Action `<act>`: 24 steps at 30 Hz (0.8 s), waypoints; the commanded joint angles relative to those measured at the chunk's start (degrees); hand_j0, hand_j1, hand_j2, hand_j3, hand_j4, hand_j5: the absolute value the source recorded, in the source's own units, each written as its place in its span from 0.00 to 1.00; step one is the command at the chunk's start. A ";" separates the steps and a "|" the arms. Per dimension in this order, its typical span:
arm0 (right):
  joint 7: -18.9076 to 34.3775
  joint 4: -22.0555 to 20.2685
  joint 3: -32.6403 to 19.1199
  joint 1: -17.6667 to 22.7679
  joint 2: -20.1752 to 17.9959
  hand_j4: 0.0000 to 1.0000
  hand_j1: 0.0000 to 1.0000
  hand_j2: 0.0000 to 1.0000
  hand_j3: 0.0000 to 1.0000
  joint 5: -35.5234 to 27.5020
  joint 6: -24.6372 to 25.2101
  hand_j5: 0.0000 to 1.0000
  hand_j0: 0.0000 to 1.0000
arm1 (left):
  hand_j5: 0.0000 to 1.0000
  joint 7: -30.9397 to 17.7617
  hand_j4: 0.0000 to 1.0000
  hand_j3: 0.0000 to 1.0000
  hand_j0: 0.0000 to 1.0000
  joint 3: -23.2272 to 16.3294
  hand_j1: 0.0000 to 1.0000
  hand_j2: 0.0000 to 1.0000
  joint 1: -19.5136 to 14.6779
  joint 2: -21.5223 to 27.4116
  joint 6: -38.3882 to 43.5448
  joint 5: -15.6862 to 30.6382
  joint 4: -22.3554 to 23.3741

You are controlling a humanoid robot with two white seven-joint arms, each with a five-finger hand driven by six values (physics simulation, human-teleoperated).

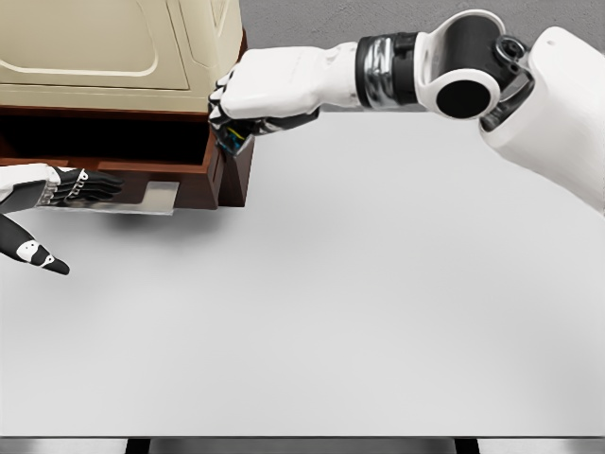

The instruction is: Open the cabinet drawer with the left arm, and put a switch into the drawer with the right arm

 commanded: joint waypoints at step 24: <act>-0.04 3.51 1.08 -1.49 8.71 0.42 0.42 0.42 0.42 -0.22 6.25 0.42 0.42 | 1.00 -0.51 1.00 1.00 1.00 -0.21 1.00 1.00 0.10 -0.22 0.10 1.35 -0.21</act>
